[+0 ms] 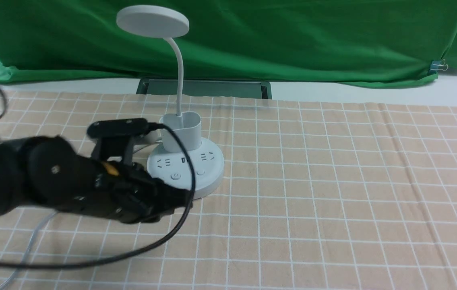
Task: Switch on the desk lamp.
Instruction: Use the left arm to press the button switch on the lamp holder
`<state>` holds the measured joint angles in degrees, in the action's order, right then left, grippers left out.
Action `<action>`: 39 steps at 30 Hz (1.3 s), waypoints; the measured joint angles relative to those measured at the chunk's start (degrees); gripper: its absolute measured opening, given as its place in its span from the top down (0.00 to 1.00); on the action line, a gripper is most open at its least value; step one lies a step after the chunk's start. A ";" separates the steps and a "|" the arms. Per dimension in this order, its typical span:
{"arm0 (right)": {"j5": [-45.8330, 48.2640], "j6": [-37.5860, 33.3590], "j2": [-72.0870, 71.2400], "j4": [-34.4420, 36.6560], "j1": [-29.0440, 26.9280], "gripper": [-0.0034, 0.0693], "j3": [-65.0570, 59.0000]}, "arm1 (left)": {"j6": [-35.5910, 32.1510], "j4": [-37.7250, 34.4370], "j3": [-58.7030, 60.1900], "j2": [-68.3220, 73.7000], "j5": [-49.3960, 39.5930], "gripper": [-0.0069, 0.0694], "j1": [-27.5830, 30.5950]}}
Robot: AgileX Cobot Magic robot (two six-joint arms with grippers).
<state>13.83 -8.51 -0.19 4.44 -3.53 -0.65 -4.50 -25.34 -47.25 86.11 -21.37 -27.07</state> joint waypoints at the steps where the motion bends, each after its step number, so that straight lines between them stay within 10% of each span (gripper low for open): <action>1: 0.00 0.00 0.00 0.00 0.00 0.62 0.00 | 0.16 0.17 -1.39 1.18 -1.09 0.91 0.00; 16: 0.00 0.00 0.00 0.00 0.00 0.62 0.00 | 0.31 2.37 -26.25 17.73 -20.71 0.91 0.00; 39: 0.00 0.00 0.00 0.00 0.00 0.62 0.00 | -0.02 6.10 -32.16 22.98 -22.84 0.91 0.00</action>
<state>13.83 -8.51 -0.19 4.44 -3.53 -0.65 -4.52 -19.24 -79.41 109.09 -44.21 -27.07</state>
